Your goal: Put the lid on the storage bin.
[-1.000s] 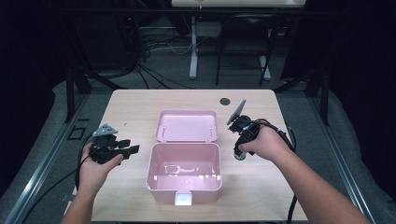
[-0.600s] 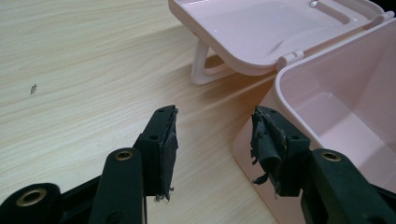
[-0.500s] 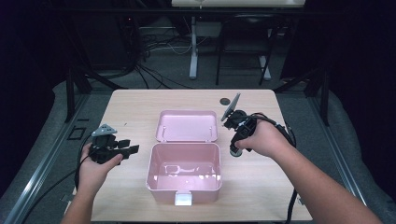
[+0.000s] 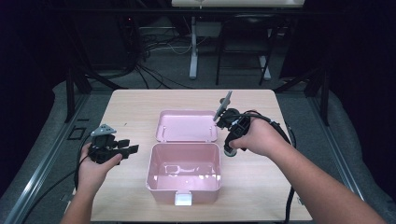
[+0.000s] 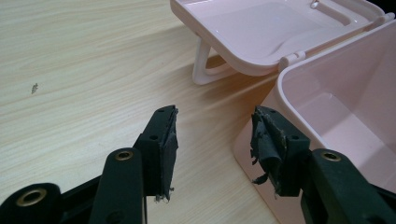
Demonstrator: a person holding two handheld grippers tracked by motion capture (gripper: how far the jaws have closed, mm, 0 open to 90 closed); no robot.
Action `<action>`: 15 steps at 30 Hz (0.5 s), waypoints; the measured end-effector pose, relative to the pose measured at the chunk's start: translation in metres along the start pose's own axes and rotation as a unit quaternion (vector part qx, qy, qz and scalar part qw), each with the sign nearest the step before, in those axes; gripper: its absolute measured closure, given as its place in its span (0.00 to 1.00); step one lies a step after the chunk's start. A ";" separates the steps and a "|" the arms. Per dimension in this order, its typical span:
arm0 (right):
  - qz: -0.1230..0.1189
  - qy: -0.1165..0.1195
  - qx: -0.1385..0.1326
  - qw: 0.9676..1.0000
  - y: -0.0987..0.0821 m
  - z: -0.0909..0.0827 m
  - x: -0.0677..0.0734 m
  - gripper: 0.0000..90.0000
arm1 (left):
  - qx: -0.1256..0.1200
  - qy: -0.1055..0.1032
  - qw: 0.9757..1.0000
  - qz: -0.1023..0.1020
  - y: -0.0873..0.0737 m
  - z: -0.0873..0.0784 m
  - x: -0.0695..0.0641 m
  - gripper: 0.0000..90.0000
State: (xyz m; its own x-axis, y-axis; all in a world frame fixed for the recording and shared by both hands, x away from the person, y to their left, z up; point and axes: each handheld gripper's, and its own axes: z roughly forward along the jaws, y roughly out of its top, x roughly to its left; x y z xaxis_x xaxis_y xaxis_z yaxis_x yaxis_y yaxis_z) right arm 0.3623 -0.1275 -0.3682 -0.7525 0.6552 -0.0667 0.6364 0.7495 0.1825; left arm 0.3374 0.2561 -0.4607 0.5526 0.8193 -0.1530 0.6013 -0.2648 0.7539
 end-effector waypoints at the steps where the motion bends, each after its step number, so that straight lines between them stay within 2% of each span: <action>1: 0.000 0.001 0.000 1.000 0.001 0.000 0.001 0.56 | 0.000 -0.001 1.000 -0.001 0.000 0.000 0.000 0.56; 15: -0.043 0.012 0.005 0.999 0.016 0.006 0.024 0.56 | 0.001 -0.003 1.000 -0.003 0.000 0.000 0.001 0.56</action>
State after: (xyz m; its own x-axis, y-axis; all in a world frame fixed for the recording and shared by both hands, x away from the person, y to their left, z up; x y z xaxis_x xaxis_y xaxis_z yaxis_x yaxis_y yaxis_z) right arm 0.3551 -0.0991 -0.3730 -0.8085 0.5855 -0.0586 0.5704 0.8043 0.1667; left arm 0.3378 0.2574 -0.4609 0.5529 0.8175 -0.1614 0.6053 -0.2609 0.7520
